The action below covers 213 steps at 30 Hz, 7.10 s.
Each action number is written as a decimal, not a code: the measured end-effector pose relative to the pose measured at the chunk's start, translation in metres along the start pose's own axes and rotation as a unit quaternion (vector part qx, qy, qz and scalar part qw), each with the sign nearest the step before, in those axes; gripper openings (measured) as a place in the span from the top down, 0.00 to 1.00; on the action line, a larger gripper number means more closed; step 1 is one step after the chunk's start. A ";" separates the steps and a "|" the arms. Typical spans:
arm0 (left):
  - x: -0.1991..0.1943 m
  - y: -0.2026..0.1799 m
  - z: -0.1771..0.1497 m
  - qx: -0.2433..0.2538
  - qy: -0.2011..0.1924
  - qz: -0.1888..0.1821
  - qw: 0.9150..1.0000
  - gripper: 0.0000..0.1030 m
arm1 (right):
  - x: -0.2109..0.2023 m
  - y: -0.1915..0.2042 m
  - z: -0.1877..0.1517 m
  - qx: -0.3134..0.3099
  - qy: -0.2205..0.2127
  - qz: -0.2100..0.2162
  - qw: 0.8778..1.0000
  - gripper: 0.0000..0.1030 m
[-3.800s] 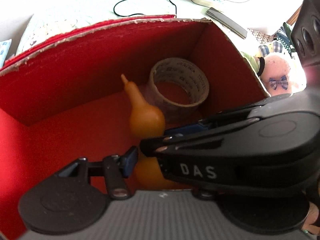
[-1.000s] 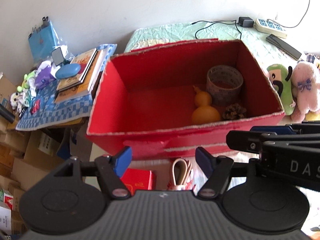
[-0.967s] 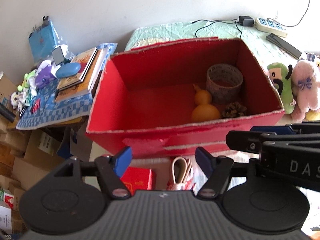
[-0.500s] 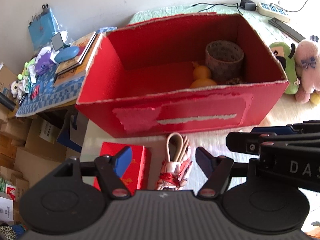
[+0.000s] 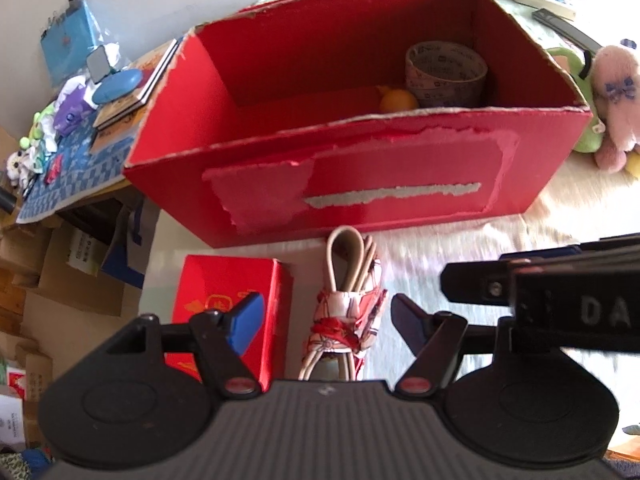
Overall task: Organize objects
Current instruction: 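Move the right gripper down to the coiled beige cable, then close the right gripper around the red-tied cable bundle, then lift the cable bundle and carry it over the red box, then lower the cable into the box beside the gourd and open the right gripper, then lift the right gripper out of the red box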
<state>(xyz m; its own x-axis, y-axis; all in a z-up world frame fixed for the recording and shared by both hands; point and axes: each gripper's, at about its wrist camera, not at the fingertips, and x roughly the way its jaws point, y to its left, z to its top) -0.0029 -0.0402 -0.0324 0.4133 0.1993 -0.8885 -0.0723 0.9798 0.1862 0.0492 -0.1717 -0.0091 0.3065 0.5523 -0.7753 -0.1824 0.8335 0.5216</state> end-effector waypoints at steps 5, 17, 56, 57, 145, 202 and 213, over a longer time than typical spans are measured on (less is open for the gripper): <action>0.001 0.010 -0.015 0.006 -0.014 -0.030 0.999 0.32 | 0.011 -0.004 -0.001 0.019 0.020 0.012 1.000 0.58; 0.009 0.020 -0.036 0.007 -0.034 -0.125 0.992 0.41 | 0.040 -0.003 0.003 0.057 0.053 0.049 0.996 0.58; -0.030 -0.084 -0.011 0.241 -0.084 -0.254 0.933 0.63 | -0.077 -0.076 -0.015 0.146 -0.015 -0.026 0.989 0.74; -0.036 -0.089 -0.009 0.249 -0.092 -0.259 0.929 0.63 | -0.088 -0.081 -0.017 0.151 -0.026 -0.032 0.988 0.74; 0.081 0.033 0.134 0.041 -0.032 -0.120 0.991 0.43 | 0.018 -0.030 0.133 -0.008 -0.034 -0.108 0.994 0.72; 0.006 0.035 0.093 -0.017 -0.074 0.008 0.997 0.15 | -0.065 -0.004 0.045 0.012 -0.238 -0.168 0.957 0.61; -0.003 0.032 0.090 -0.031 -0.078 0.021 0.996 0.08 | -0.082 0.005 0.034 -0.014 -0.252 -0.155 0.955 0.61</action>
<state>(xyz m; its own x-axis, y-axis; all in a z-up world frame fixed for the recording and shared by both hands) 0.0754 -0.0106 0.0144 0.5440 0.2400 -0.8040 -0.1464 0.9707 0.1907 0.0555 -0.2136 0.0688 0.7595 0.2051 -0.6173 -0.0324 0.9597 0.2790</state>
